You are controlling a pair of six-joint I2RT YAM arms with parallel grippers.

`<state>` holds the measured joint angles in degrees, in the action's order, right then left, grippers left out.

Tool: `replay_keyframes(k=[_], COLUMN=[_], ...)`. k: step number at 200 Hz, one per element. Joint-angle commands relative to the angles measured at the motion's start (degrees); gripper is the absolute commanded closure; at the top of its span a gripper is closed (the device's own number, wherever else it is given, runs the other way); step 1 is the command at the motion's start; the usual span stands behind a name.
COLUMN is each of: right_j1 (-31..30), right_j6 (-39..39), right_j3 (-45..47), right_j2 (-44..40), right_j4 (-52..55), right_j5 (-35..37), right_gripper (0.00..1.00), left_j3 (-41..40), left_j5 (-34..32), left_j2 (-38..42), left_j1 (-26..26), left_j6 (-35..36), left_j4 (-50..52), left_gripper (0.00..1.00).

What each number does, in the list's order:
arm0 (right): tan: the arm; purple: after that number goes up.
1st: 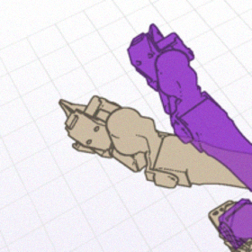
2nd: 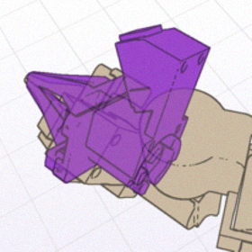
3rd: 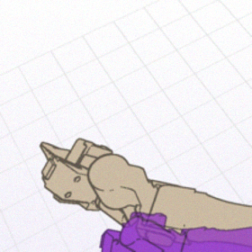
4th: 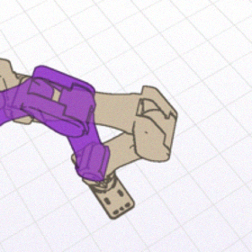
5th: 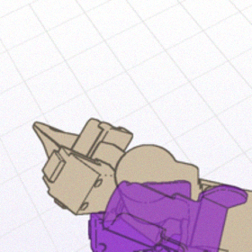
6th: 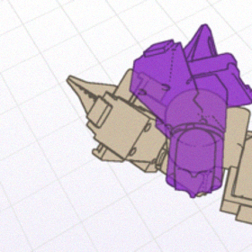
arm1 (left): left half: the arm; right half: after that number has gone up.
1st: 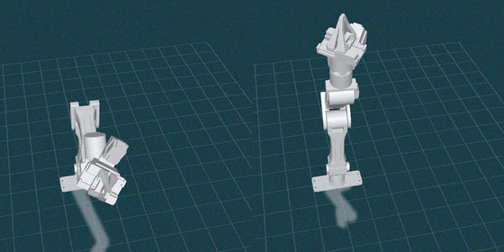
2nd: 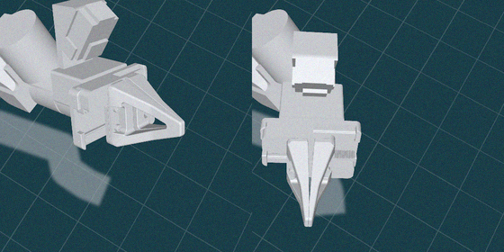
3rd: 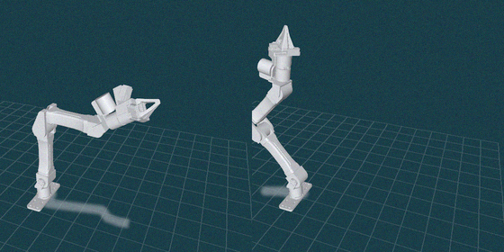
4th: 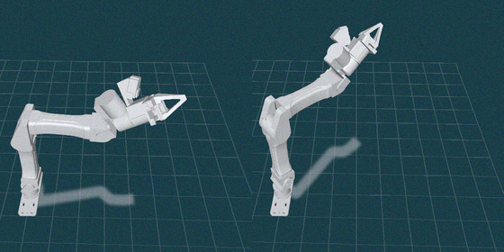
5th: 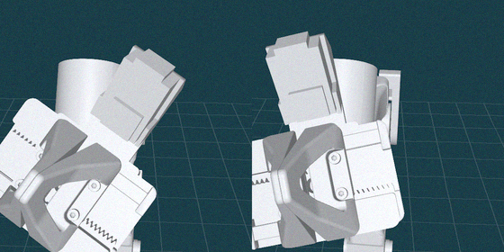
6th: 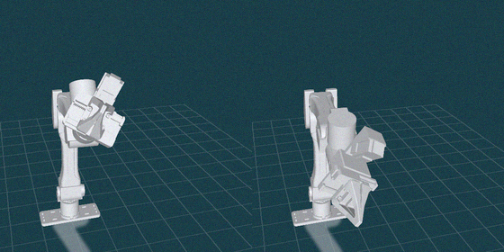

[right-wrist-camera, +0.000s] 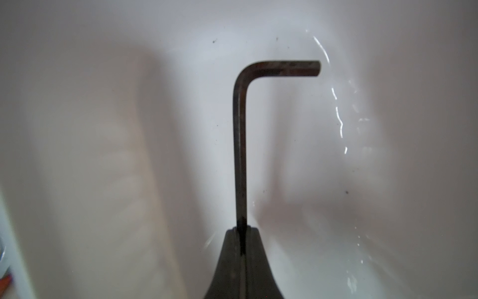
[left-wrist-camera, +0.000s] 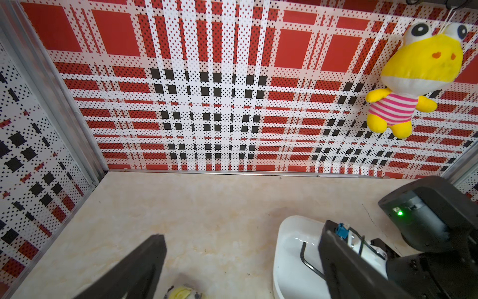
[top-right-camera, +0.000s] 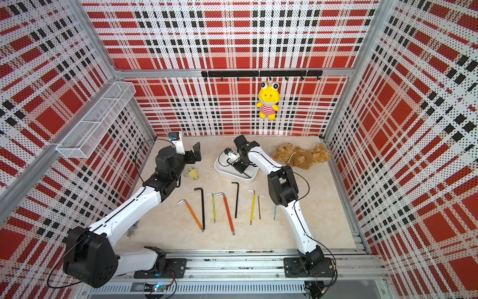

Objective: Put the hex key on the desktop into the storage box
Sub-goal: Place the Allen key in the storage box.

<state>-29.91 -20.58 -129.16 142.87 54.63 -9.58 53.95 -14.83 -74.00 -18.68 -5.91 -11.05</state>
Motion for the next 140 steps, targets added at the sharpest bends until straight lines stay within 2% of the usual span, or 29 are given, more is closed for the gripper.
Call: replay_keyframes(k=[1, 48, 74, 140], right_j1=[-0.47, -0.50, -0.50, 0.33], right_j6=[1.38, 3.38, 5.35, 17.42], right_j3=[-0.85, -3.08, -3.39, 8.61], right_j2=[1.23, -0.43, -3.13, -22.50], right_j4=[0.05, -2.25, -4.42, -7.79], right_j5=[0.55, -0.13, 2.12, 14.19], right_gripper=[0.72, 0.58, 0.53, 0.31], left_j3=[1.00, 0.89, 1.00, 1.01], left_j5=[-0.64, -1.08, -1.25, -1.34], left_j2=[1.51, 1.49, 1.40, 0.93], left_j1=[0.31, 0.22, 0.22, 0.24], left_j6=[0.55, 0.55, 0.55, 0.55], left_j4=[-0.11, 0.02, 0.50, 0.50], left_gripper=[0.01, 0.01, 0.01, 0.01])
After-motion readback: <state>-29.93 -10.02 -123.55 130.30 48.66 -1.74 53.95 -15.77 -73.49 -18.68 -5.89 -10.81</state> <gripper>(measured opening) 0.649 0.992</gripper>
